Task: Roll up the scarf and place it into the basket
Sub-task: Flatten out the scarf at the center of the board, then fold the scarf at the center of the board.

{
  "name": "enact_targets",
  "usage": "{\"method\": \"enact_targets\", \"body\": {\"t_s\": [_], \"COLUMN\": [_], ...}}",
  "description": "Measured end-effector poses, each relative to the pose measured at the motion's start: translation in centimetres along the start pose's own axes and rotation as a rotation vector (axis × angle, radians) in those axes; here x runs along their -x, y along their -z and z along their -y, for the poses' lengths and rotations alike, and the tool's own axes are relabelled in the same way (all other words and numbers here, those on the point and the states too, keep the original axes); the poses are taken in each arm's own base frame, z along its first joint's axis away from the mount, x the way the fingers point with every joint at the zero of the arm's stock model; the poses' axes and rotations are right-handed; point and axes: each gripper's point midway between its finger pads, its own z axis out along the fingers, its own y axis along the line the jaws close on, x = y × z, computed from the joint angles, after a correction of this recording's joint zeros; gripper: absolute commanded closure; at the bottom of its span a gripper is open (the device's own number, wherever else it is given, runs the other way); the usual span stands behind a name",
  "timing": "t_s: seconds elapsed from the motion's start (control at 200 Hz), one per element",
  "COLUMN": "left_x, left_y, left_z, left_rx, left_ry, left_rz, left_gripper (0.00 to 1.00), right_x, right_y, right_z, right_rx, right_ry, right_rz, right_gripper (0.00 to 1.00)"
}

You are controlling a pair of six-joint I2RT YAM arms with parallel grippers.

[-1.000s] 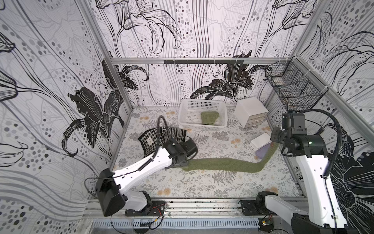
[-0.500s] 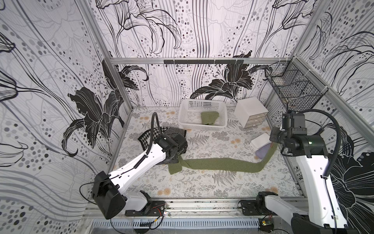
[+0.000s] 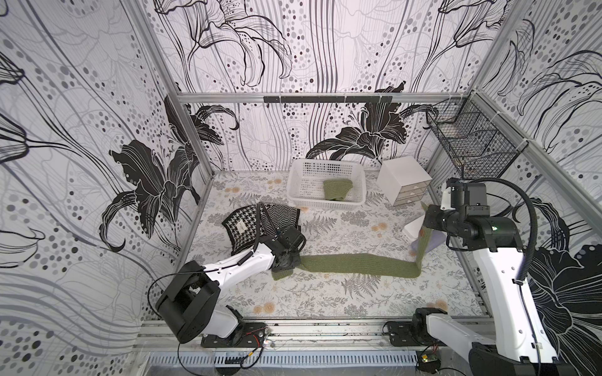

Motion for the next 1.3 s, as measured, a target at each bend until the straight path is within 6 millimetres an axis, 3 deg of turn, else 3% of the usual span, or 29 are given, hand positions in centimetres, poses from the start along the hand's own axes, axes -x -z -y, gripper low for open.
{"method": "enact_targets", "body": {"t_s": [0.23,0.355,0.466,0.656,0.836,0.931,1.131,1.216,1.301], "left_x": [-0.8,-2.4,-2.2,-4.0,-3.7,-2.0,4.1,5.6,5.3], "left_y": [-1.9,-3.2,-2.8,-0.8,1.2,2.3,4.1,3.0,1.0], "left_z": [-0.1,-2.1,-3.9,-9.7,-12.0,-10.3,-1.2,1.4,2.5], "left_rx": [0.019,0.076,0.119,0.283,0.302,0.228,-0.020,-0.061,-0.069], "left_ry": [0.039,0.078,0.140,0.231,0.317,0.281,0.157,0.119,0.092], "left_rz": [-0.051,-0.102,-0.084,-0.076,-0.004,0.039,0.104,0.097,0.051], "left_gripper": [1.00,1.00,1.00,1.00,1.00,1.00,1.00,1.00,1.00], "right_x": [0.0,0.1,0.4,1.2,1.7,1.7,1.5,1.5,1.7], "right_y": [0.0,0.0,-0.3,0.1,0.7,0.7,0.8,0.7,0.9], "right_z": [-0.1,0.4,1.8,3.9,4.5,4.3,3.3,2.9,3.1], "right_rx": [0.004,-0.026,-0.108,-0.241,-0.272,-0.262,-0.196,-0.172,-0.190], "right_ry": [0.000,0.000,0.002,0.004,0.000,-0.001,-0.003,-0.003,-0.003], "right_rz": [0.002,0.007,0.012,0.039,0.062,0.063,0.059,0.053,0.055], "right_gripper": [1.00,1.00,1.00,1.00,1.00,1.00,1.00,1.00,1.00]}}
